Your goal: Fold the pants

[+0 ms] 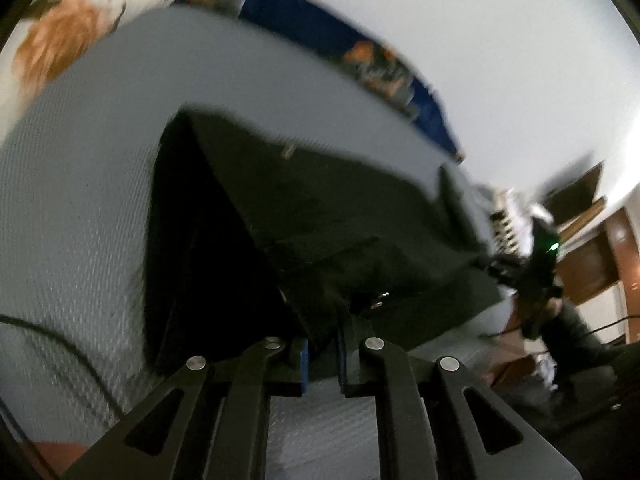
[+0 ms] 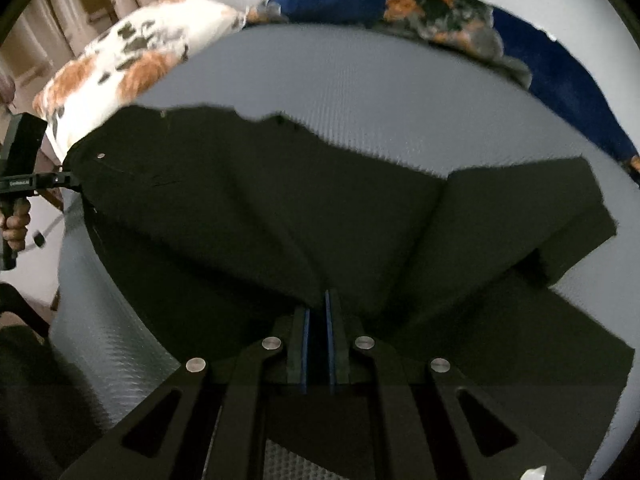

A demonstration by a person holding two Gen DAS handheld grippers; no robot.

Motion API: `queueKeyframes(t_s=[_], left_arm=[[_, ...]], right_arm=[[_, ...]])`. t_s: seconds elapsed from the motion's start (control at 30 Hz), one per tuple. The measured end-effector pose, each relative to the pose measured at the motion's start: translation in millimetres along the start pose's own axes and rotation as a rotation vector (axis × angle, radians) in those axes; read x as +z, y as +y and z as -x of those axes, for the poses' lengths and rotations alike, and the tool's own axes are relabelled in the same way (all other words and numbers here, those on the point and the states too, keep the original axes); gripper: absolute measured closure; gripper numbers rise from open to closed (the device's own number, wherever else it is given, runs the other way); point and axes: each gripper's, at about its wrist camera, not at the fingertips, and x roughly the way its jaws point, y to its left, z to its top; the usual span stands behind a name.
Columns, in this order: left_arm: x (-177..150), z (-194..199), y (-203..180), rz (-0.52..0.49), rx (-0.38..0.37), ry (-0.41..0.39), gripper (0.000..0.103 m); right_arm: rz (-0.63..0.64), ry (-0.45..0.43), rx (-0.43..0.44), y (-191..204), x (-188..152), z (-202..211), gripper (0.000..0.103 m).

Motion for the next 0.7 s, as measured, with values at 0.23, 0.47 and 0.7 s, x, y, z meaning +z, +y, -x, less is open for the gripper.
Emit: queueKeyframes(t_s=[0.23,0.47,0.7], left_arm=[[-13,3,0,0.019,0.094,0.046,0.073],[-28,38,9,0.119,0.196,0.03,0.042],[-38,71,13,0.385,0.006,-0.046,0.042]], right_arm=[[-0.011,0.03,0.005,3,-3,-20,0.098],[-0.004,0.029,0.009,4,1,-28,0.097],[0.01,0.014,0.023,2,0,-31,0.097]])
